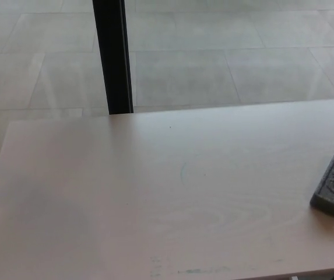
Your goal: The robot uses its right hand to hold the eraser kept in the middle of the desk and use it to wipe the desk by swiping its surface twice
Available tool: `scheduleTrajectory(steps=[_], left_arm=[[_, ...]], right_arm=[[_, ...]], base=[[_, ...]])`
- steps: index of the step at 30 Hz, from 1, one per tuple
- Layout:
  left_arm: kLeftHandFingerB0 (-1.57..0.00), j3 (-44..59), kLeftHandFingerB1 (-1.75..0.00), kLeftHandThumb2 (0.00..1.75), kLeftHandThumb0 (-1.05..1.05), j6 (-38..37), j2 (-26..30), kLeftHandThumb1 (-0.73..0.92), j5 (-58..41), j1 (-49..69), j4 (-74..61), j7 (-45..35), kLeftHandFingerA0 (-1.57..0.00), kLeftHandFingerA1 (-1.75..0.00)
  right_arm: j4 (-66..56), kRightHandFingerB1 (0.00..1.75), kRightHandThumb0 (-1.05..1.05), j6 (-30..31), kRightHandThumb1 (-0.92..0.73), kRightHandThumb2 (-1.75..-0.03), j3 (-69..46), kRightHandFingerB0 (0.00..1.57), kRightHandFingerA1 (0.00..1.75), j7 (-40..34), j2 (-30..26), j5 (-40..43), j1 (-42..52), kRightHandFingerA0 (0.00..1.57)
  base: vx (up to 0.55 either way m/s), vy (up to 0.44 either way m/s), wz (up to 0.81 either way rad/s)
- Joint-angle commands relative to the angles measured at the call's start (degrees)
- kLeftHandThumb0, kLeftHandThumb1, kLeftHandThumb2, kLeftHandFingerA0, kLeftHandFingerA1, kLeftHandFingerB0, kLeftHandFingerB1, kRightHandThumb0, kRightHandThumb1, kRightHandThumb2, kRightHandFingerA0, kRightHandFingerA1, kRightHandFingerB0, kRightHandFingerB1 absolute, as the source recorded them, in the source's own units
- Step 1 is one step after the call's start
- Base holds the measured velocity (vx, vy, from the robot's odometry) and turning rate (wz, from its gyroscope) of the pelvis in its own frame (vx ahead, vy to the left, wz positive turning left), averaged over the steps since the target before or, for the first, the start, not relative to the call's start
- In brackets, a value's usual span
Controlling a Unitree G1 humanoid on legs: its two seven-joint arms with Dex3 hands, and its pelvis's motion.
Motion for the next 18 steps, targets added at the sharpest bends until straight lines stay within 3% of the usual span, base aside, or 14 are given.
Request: scheduleTrajectory(steps=[1, 2, 3, 4, 5, 6, 7, 10, 12, 13, 14, 15, 17, 18], left_arm=[[-0.45, 0.9, -0.66, 0.58, -0.54, 1.7, 1.1, 0.62, -0.8, 0.7, -0.9, -0.1, -0.52, -0.91], [-0.40, 1.0, -0.67, 0.92, -0.55, 1.8, 1.1, 0.42, -0.8, 1.0, -1.2, -0.2, -0.59, -0.86], [-0.40, 1.0, -0.66, 0.92, -0.54, 1.7, 1.2, 0.42, -0.8, 1.0, -0.8, -0.4, -0.59, -0.85], [-0.37, 1.3, -0.65, 0.92, -0.54, 1.8, 1.3, 0.42, -1.1, 0.7, -0.4, -0.3, -0.56, -0.82], [-0.39, 1.5, -0.66, 0.92, -0.52, 2.5, 0.6, 0.42, -1.5, 0.7, -1.2, 0.3, -0.55, -0.81], [-0.39, 1.6, -0.66, 0.92, -0.51, 2.6, 0.3, 0.43, -1.7, 0.8, -1.4, 0.4, -0.55, -0.81], [-0.44, 2.3, -0.66, 0.58, -0.49, 2.0, 0.2, 0.60, -2.4, 0.5, -0.3, -0.2, -0.47, -0.84], [-0.40, 1.9, -0.65, 0.58, -0.53, 2.3, 0.4, 0.60, -1.4, 0.1, 0.5, 0.1, -0.54, -0.97], [-0.40, 1.7, -0.65, 0.58, -0.54, 2.3, 0.5, 0.61, -1.2, 0.0, 0.5, 0.0, -0.52, -0.95], [-0.36, 1.5, -0.66, 0.92, -0.54, 2.0, 0.5, 0.43, -1.0, 0.1, 0.6, -0.3, -0.61, -0.88], [-0.41, 1.3, -0.68, 0.91, -0.55, 1.9, 0.7, 0.42, -0.7, 0.1, 0.9, -0.2, -0.65, -0.90], [-0.37, 1.3, -0.66, 0.94, -0.54, 2.0, 0.9, 0.45, -0.6, 0.0, 1.1, 0.0, -0.62, -0.87], [-0.36, 1.4, -0.65, 0.95, -0.54, 2.1, 1.0, 0.45, -0.6, 0.1, 0.9, 0.0, -0.63, -0.87], [-0.42, 1.1, -0.64, 0.60, -0.56, 2.3, 1.0, 0.67, -0.3, 0.4, 0.5, 0.4, -0.55, -0.89]], right_arm=[[8.7, 1.07, -0.92, -1.1, -0.78, -0.64, -16.6, 0.43, 0.92, -10.1, 2.4, 12.3, 9.8, 0.89], [10.3, 1.07, -0.92, -1.7, -0.78, -0.64, -16.8, 0.43, 0.92, -10.1, 2.9, 12.2, 10.2, 0.88], [12.1, 1.06, -0.92, -2.7, -0.78, -0.64, -16.9, 0.42, 0.92, -10.2, 3.3, 12.0, 10.3, 0.88], [13.2, 0.91, -0.87, -3.6, -0.60, -1.11, -16.9, 0.41, 0.92, -10.4, 4.4, 12.0, 10.6, 0.81], [13.8, 1.12, -0.91, -4.3, -0.78, -0.64, -17.2, 0.31, 1.00, -10.8, 5.3, 11.8, 11.0, 0.76], [13.5, 1.17, -0.92, -4.7, -0.78, -0.64, -17.1, 0.24, 1.03, -10.6, 6.2, 11.7, 11.4, 0.78], [13.5, 1.20, -0.93, -4.6, -0.78, -0.64, -16.6, 0.19, 1.08, -11.6, 7.9, 11.1, 11.9, 0.73], [17.5, 1.18, -0.89, -4.4, -0.80, -0.59, -12.8, 0.18, 1.24, -10.2, 10.6, 9.2, 14.0, 0.56], [18.1, 1.16, -0.86, -4.9, -0.79, -0.60, -11.5, 0.21, 1.22, -10.2, 11.1, 9.6, 14.5, 0.50], [18.0, 1.16, -0.87, -4.2, -0.78, -0.61, -10.9, 0.27, 1.22, -10.9, 11.9, 9.8, 14.6, 0.49], [17.7, 1.22, -0.88, -3.3, -0.76, -0.64, -10.2, 0.21, 1.24, -11.8, 12.6, 10.1, 14.6, 0.53], [18.1, 1.19, -0.91, -3.0, -0.79, -0.62, -9.4, 0.26, 1.27, -12.5, 13.0, 9.9, 14.3, 0.64], [19.1, 1.17, -0.90, -3.3, -0.78, -0.61, -8.4, 0.23, 1.25, -13.4, 12.9, 10.1, 13.8, 0.63], [19.4, 1.31, -0.90, -3.0, -0.75, -0.61, -8.0, 0.24, 1.21, -13.6, 12.9, 10.7, 13.6, 0.70]], base=[[0.00, 0.000, 0.00], [0.00, 0.000, 0.00], [0.00, 0.000, 0.00], [0.00, 0.000, 0.00], [0.00, 0.000, 0.00], [0.00, 0.000, 0.00], [0.00, 0.000, 0.00], [0.00, 0.000, 0.00], [0.00, 0.000, 0.00], [0.00, 0.000, 0.00], [0.00, 0.000, 0.00], [0.00, 0.000, 0.00], [0.00, 0.000, 0.00], [0.00, 0.000, 0.00]])
